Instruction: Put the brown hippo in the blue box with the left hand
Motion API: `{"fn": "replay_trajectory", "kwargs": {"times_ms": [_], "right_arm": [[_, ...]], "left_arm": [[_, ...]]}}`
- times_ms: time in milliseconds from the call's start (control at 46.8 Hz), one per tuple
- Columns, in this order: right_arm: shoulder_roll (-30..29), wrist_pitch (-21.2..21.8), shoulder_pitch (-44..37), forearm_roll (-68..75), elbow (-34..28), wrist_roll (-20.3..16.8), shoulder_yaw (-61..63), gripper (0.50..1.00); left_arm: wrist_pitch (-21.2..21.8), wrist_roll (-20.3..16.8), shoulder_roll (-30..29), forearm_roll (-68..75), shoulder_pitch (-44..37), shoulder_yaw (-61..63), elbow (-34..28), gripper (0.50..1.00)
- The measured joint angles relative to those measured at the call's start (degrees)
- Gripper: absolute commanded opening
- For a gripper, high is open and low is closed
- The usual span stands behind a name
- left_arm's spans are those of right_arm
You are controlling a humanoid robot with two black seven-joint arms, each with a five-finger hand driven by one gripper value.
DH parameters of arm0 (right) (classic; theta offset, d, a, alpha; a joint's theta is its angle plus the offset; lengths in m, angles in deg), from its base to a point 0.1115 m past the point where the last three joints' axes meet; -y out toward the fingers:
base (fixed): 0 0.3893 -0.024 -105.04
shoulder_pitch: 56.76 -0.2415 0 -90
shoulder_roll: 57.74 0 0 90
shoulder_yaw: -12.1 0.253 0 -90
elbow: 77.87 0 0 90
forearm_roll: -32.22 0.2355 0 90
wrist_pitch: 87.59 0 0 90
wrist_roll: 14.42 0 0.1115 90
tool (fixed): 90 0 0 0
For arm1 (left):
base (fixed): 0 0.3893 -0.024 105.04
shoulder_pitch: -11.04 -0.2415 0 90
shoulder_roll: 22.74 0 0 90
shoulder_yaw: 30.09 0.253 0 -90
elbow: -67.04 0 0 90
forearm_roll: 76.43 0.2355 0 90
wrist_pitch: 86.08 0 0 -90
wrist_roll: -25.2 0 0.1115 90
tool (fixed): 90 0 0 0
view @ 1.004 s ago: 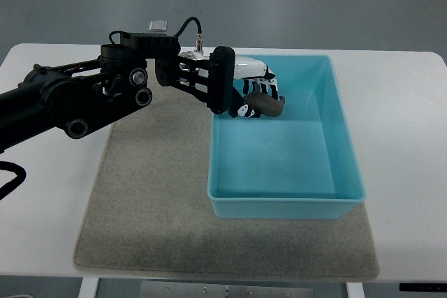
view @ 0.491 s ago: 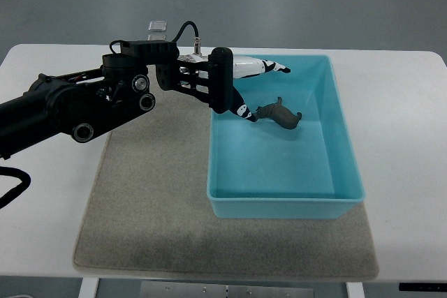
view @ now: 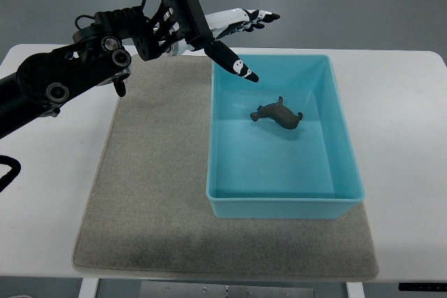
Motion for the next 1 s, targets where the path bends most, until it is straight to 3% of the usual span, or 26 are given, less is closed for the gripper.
{"fn": "replay_trajectory", "kwargs": {"times_ms": [385, 662, 833, 1004], "right_arm": [[0.00, 0.00, 0.00, 0.00, 0.00, -0.01, 0.02, 0.936], [0.00, 0.00, 0.00, 0.00, 0.00, -0.01, 0.01, 0.936], [0.00, 0.00, 0.00, 0.00, 0.00, -0.01, 0.02, 0.936], [0.00, 0.00, 0.01, 0.00, 0.00, -0.01, 0.01, 0.936]], "left_arm": [[-1.68, 0.01, -4.73, -22.81, -0.97, -1.91, -9.61, 1.000], [-12.82, 0.59, -6.91, -39.87, -3.31, -1.94, -18.71, 1.000], [-19.88, 3.91, -8.43, -49.84, -5.62, -2.02, -22.84, 1.000], [-20.71, 7.67, -8.45, -58.76, -7.50, -2.08, -26.92, 1.000]]}}
